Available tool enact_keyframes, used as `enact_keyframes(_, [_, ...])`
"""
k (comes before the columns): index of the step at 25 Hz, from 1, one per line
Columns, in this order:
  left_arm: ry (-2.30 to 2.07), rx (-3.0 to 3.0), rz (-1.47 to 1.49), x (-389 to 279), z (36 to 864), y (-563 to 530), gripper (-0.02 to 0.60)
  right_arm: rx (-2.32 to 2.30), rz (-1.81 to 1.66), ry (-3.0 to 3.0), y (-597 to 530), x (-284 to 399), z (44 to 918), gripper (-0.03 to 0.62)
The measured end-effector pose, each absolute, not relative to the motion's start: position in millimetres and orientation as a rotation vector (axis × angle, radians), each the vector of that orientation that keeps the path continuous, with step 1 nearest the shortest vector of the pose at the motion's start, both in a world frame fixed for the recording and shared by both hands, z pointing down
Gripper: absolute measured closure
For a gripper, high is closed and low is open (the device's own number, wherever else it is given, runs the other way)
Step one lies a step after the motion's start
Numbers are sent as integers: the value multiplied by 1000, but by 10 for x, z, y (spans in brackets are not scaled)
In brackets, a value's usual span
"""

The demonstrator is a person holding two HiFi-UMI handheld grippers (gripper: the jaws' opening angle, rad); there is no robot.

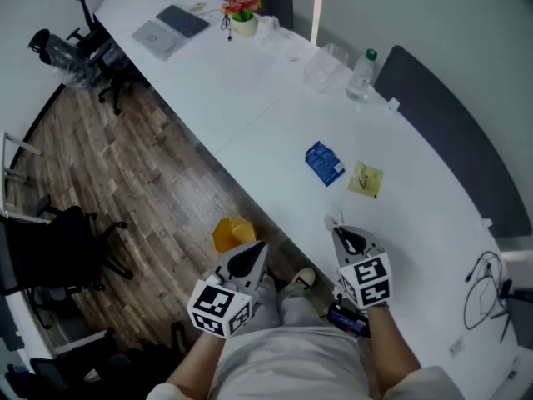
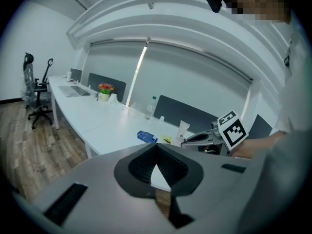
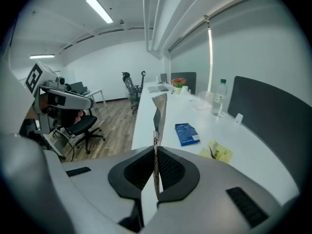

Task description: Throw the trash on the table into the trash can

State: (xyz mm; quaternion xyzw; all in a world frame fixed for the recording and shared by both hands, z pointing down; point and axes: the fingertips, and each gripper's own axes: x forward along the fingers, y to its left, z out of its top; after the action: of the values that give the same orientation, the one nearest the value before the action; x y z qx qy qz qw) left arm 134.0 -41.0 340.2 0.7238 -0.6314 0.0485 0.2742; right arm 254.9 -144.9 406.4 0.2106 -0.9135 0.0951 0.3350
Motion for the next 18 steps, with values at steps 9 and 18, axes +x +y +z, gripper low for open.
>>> enact_keyframes(9, [-1885,1745,26,687,3375,134,580,247,204,-2478,-1021,1599,3844,559])
enact_keyframes(18, [-1961,1685,-15,252,3295,512,580,119,154,-2476,-707,1025,3774,559])
